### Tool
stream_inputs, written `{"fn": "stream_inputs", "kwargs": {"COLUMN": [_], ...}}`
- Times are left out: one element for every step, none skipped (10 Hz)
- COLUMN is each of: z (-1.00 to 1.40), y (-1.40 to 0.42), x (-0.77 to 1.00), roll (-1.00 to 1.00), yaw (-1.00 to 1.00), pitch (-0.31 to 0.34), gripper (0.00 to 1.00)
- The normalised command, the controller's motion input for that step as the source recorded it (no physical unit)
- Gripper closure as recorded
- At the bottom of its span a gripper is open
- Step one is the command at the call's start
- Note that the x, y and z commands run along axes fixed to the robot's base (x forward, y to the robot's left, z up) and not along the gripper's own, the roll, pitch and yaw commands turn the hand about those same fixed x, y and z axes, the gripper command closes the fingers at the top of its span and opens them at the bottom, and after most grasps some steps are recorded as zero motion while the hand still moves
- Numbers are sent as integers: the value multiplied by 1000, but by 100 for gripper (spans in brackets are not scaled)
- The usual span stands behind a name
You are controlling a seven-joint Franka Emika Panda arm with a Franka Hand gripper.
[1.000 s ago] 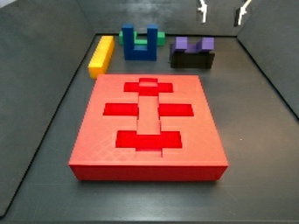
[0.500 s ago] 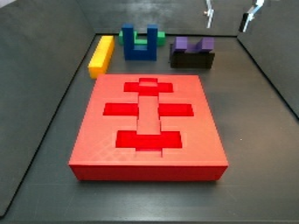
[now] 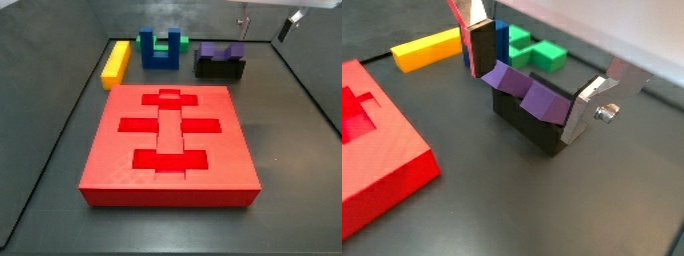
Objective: Pick up the purple object. Move up. Place the purple object on the fixture. Regrasp the purple object. Move to above the board. Insert the purple object.
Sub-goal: Regrasp the purple object.
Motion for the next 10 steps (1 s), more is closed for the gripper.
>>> {"fn": "stream_inputs", "kwargs": {"z": [0, 0, -31, -97, -89, -97, -54, -46, -3, 0], "y": [-423, -429, -437, -400, -394, -389, -149, -177, -109, 0], "x": [0, 0, 0, 0, 20, 74, 200, 274, 346, 383], "roll": [1000, 1000, 1000, 1000, 1000, 1000, 597, 623, 823, 1000], "yaw": [69, 71, 69, 46, 37, 31, 60, 37, 66, 149], "pitch": [3, 0, 11, 26, 26, 51, 180, 163, 160, 180], "gripper": [0, 0, 0, 0, 0, 0, 0, 0, 0, 0]}}
